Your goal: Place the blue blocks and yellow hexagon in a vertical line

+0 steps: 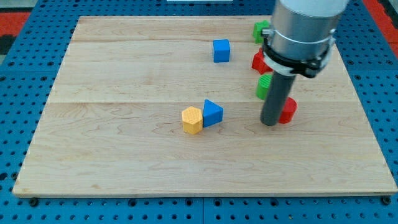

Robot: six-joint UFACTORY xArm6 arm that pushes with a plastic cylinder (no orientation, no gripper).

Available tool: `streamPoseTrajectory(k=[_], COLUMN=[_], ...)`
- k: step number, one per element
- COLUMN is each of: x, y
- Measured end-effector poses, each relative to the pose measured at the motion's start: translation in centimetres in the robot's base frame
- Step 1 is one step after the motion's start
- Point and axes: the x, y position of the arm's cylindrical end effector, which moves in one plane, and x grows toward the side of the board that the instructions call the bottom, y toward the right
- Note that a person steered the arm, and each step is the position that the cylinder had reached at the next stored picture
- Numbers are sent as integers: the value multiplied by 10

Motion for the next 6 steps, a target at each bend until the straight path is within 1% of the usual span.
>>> streamPoseTrajectory(k=[1,2,3,4,5,6], x=[-25,-73,-110,-137,-174,-181], y=[-57,-56,-51,-23,-9,-77])
